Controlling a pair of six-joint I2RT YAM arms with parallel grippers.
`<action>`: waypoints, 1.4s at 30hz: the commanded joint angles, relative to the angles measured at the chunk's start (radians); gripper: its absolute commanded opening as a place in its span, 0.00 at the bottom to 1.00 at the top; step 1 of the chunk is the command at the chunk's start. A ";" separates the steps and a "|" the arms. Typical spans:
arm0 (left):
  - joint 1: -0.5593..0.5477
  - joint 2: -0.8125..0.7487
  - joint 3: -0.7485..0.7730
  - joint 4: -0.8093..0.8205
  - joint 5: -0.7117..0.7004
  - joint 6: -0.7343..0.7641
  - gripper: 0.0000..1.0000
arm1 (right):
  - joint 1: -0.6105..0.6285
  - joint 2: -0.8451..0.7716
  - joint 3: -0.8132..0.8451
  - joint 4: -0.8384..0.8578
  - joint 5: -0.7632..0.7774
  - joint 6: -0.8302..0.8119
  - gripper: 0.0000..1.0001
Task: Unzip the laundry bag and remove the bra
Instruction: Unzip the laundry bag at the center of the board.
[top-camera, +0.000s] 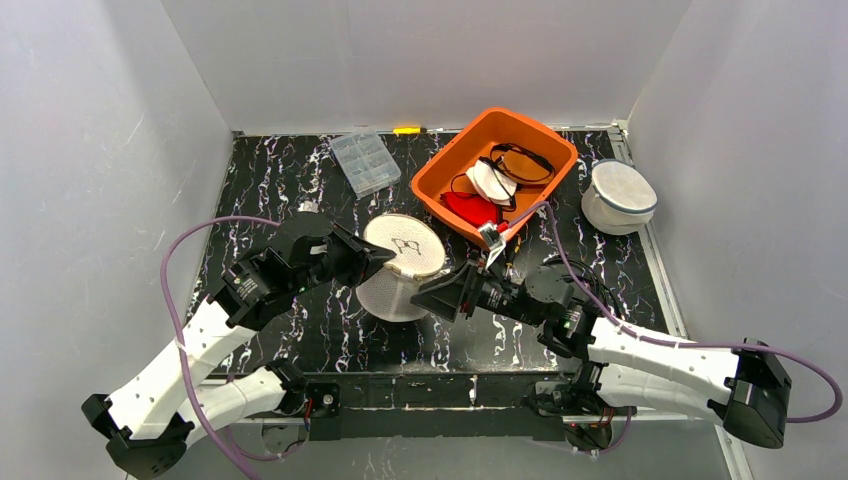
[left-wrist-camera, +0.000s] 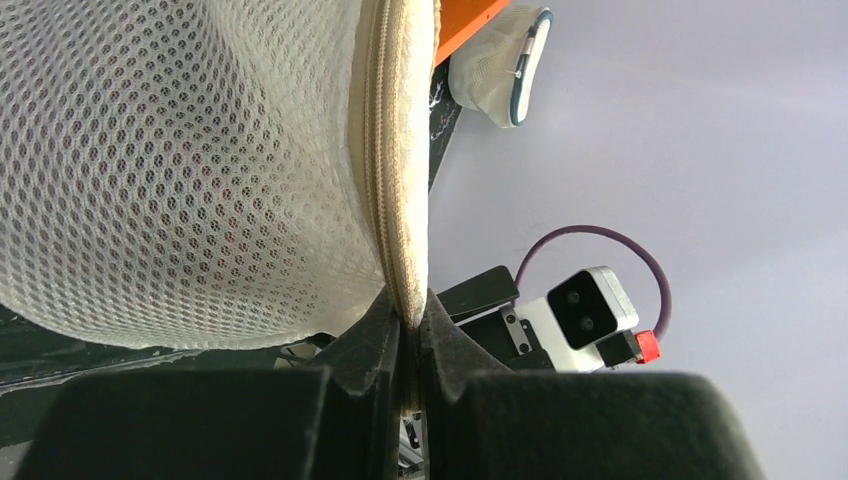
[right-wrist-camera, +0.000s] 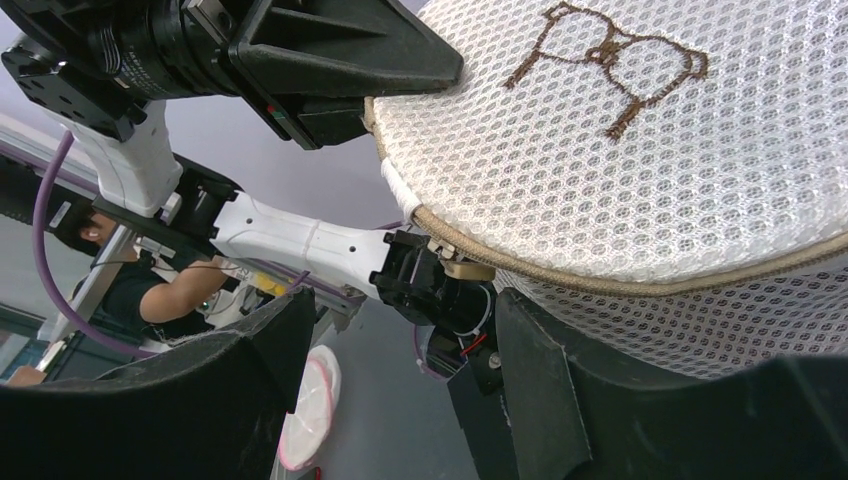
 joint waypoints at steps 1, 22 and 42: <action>0.003 -0.022 0.047 0.009 -0.016 -0.013 0.00 | 0.015 0.001 0.001 0.083 0.047 0.002 0.74; 0.002 -0.035 0.031 0.029 0.007 -0.022 0.00 | 0.034 0.058 -0.036 0.254 0.178 0.060 0.66; 0.002 -0.044 0.008 0.034 -0.005 -0.024 0.00 | 0.036 0.033 -0.072 0.328 0.128 0.069 0.48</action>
